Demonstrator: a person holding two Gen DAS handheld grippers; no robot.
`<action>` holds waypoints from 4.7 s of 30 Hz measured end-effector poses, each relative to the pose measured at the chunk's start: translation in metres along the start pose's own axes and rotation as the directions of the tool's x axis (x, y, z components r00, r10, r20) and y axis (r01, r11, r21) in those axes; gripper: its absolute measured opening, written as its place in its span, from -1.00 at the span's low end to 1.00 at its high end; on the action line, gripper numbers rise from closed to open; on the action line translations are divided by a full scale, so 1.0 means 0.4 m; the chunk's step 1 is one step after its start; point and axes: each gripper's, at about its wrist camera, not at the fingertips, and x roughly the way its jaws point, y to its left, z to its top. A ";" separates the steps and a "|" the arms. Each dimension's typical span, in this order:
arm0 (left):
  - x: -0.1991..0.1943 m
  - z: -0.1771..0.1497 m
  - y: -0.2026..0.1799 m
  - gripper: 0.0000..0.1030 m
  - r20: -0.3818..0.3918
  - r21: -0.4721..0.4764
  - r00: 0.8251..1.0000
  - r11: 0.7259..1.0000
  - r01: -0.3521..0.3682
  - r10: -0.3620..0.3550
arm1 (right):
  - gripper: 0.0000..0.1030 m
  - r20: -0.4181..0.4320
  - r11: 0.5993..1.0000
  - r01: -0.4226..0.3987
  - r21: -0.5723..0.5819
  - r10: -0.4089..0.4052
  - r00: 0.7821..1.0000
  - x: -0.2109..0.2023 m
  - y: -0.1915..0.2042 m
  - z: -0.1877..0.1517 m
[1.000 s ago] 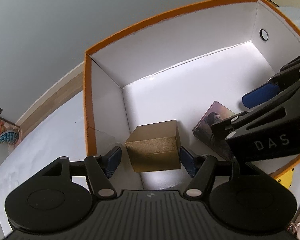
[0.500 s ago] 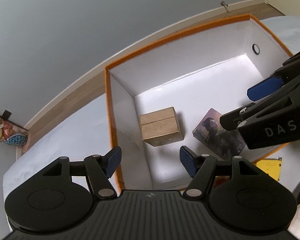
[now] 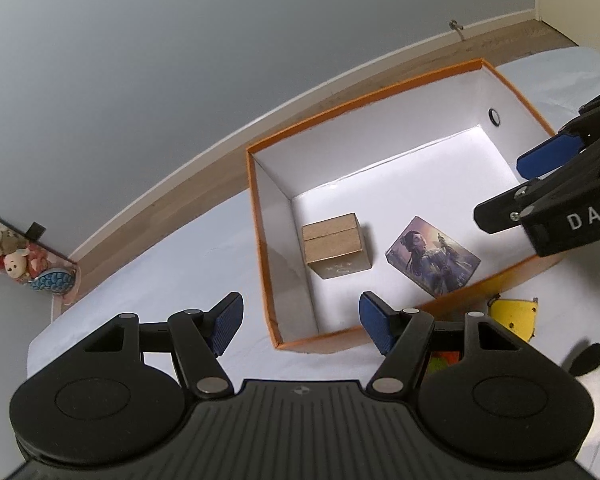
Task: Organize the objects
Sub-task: 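Withdraw both tools from the shoebox back over the bed, then grasp the white rectangular box with the left gripper while the right gripper grasps the panda plush, then lift and carry the white box and the panda plush into the orange shoebox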
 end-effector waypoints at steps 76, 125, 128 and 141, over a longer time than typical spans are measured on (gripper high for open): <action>-0.013 -0.696 -0.212 0.63 -0.041 0.292 0.933 0.888 0.354 -0.358 | 0.44 0.003 0.921 -0.108 -0.374 0.117 0.993 -0.009 -0.017 -0.655; -0.088 -0.648 -0.174 0.42 0.135 -0.215 0.957 0.935 0.282 -0.257 | 0.24 0.088 0.900 -0.044 -0.433 0.091 0.992 -0.046 -0.026 -0.608; -0.100 -0.617 -0.169 0.42 0.159 -0.207 0.955 0.937 0.280 -0.250 | 0.24 0.103 0.901 -0.047 -0.432 0.102 0.989 -0.063 -0.024 -0.596; -0.141 -0.473 -0.152 0.42 0.219 -0.156 0.950 0.953 0.259 -0.222 | 0.24 0.175 0.906 -0.045 -0.421 0.129 0.976 -0.134 -0.039 -0.533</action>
